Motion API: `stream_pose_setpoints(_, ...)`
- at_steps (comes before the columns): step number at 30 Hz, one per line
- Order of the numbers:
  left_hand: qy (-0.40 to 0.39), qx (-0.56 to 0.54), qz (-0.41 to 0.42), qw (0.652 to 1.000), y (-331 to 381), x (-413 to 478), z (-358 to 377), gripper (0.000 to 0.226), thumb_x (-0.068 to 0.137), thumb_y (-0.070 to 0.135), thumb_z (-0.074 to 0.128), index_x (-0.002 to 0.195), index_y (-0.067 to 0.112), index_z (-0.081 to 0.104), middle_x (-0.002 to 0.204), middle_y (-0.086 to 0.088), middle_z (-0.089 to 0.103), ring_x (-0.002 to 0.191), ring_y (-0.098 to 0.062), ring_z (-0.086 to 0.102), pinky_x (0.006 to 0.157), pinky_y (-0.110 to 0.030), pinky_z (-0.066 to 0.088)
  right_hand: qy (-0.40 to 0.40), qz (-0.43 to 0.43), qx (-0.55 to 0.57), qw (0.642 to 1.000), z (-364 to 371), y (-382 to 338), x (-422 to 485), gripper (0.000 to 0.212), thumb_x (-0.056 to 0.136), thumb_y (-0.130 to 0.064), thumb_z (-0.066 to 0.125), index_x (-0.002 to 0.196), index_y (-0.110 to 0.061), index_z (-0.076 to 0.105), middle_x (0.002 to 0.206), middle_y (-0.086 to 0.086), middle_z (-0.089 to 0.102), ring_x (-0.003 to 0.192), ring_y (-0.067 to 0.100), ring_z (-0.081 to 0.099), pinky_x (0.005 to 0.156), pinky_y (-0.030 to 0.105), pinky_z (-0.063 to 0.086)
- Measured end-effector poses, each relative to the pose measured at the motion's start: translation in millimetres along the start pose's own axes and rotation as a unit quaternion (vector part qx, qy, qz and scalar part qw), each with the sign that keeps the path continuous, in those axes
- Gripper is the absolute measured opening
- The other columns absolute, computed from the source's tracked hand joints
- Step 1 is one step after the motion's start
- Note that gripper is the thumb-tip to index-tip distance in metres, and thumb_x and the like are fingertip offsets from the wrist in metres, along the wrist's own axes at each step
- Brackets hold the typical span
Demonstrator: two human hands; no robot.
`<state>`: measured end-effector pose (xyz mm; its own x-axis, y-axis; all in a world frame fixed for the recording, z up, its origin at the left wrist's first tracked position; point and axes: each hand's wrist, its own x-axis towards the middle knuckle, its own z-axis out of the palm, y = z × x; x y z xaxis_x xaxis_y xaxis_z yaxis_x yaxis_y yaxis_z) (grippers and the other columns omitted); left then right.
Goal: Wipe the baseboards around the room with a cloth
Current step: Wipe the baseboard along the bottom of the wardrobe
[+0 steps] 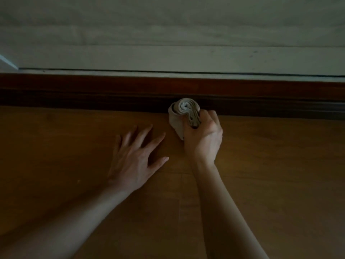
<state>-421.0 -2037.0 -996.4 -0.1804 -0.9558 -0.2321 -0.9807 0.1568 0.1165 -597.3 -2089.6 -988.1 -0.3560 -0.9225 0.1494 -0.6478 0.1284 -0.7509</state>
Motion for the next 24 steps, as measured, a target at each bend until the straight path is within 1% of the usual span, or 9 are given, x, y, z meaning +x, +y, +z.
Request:
stream_pose_setpoints(2,-0.002,-0.003,-0.007,1.000,5,1,2,0.072,0.089,0.081,0.021,0.154,0.050,0.022,0.166,0.007,0.013,0.152,-0.033,0.008,0.117,-0.064,0.018,0.001,0.002,-0.021,1.000,-2,9,4,0.027,0.088,-0.034,0.069,0.094,-0.008,0.067,0.095,0.002,0.062,0.071,0.011,0.054,0.063,0.036,0.053)
stream_pose_setpoints(3,-0.005,-0.004,-0.011,1.000,6,2,3,0.073,0.088,0.081,0.021,0.154,0.051,0.021,0.166,0.007,0.011,0.152,-0.033,0.006,0.118,-0.064,0.017,0.009,0.010,-0.026,1.000,-3,12,5,0.027,0.088,-0.034,0.070,0.094,-0.008,0.066,0.096,0.002,0.062,0.072,0.012,0.053,0.065,0.036,0.053)
stream_pose_setpoints(7,-0.003,0.005,-0.021,1.000,12,1,3,0.074,0.087,0.081,0.019,0.154,0.052,0.017,0.166,0.008,0.010,0.152,-0.032,0.004,0.117,-0.064,0.018,0.015,0.010,-0.010,1.000,0,5,0,0.039,0.085,-0.042,0.061,0.095,-0.005,0.063,0.098,0.004,0.059,0.073,0.010,0.047,0.064,0.031,0.046)
stream_pose_setpoints(10,-0.003,0.002,-0.020,1.000,12,0,2,0.072,0.088,0.080,0.020,0.154,0.051,0.017,0.166,0.008,0.010,0.152,-0.030,0.005,0.117,-0.063,0.019,0.017,0.016,-0.037,0.999,-3,13,2,0.024,0.089,-0.029,0.068,0.097,-0.007,0.064,0.101,0.005,0.061,0.074,0.008,0.048,0.064,0.029,0.047)
stream_pose_setpoints(13,-0.004,0.005,-0.017,1.000,12,-2,2,0.072,0.089,0.079,0.020,0.154,0.050,0.017,0.166,0.008,0.009,0.152,-0.028,0.006,0.118,-0.060,0.020,0.043,0.036,-0.042,0.998,-7,15,2,0.021,0.088,-0.025,0.069,0.098,-0.006,0.064,0.101,0.006,0.061,0.076,0.012,0.052,0.064,0.028,0.045)
stream_pose_setpoints(15,0.000,0.009,-0.018,1.000,13,-2,3,0.072,0.089,0.080,0.019,0.155,0.050,0.016,0.166,0.008,0.009,0.152,-0.027,0.007,0.118,-0.059,0.020,0.021,0.019,-0.043,0.999,-6,8,0,0.023,0.090,-0.026,0.068,0.100,-0.007,0.064,0.103,0.006,0.060,0.080,0.016,0.058,0.066,0.026,0.044)
stream_pose_setpoints(18,0.003,-0.004,-0.022,1.000,13,-4,4,0.072,0.089,0.080,0.019,0.155,0.051,0.017,0.166,0.009,0.009,0.152,-0.027,0.007,0.119,-0.059,0.018,-0.005,0.005,-0.041,0.999,-10,7,2,0.026,0.089,-0.030,0.069,0.102,-0.008,0.065,0.104,0.004,0.060,0.082,0.016,0.058,0.068,0.030,0.049)
stream_pose_setpoints(20,0.003,-0.017,-0.021,1.000,12,-4,4,0.074,0.088,0.081,0.019,0.155,0.051,0.018,0.167,0.010,0.007,0.152,-0.027,0.007,0.120,-0.060,0.017,0.018,0.023,-0.052,0.998,-23,19,7,0.028,0.090,-0.032,0.068,0.104,-0.009,0.064,0.105,0.004,0.061,0.086,0.016,0.059,0.071,0.029,0.048)
stream_pose_setpoints(24,0.003,-0.036,-0.022,0.999,13,-3,3,0.075,0.086,0.081,0.021,0.155,0.052,0.018,0.168,0.010,0.005,0.153,-0.027,0.007,0.121,-0.060,0.015,0.081,0.100,-0.051,0.990,-56,49,19,0.026,0.090,-0.029,0.067,0.106,-0.008,0.064,0.108,0.005,0.061,0.096,0.020,0.059,0.077,0.027,0.040)
